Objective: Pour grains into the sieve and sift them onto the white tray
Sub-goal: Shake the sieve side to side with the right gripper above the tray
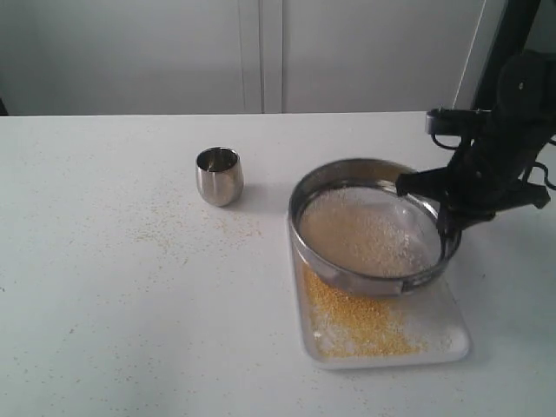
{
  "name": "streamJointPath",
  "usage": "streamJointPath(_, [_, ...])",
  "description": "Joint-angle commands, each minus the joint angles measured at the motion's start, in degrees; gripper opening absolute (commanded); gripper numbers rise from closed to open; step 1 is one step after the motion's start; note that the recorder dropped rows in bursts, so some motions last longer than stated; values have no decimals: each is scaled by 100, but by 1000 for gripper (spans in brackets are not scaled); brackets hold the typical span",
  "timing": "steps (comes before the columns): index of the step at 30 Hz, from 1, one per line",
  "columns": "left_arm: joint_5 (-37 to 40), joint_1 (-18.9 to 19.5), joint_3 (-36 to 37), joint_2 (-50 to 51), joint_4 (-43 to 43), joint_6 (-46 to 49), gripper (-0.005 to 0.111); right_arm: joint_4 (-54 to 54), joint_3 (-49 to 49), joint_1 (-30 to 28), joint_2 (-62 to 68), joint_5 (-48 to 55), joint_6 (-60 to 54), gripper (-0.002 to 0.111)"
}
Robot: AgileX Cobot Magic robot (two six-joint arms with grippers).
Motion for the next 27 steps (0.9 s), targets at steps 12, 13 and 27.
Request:
streamJointPath(12, [70, 17, 23, -44, -10, 15, 0, 84, 795, -50, -786, -1425, -171, 0])
streamJointPath(13, [70, 17, 23, -44, -10, 15, 0, 264, 189, -61, -201, -612, -64, 0])
streamJointPath(27, [70, 17, 23, -44, -10, 15, 0, 128, 1282, -59, -833, -1973, -311, 0])
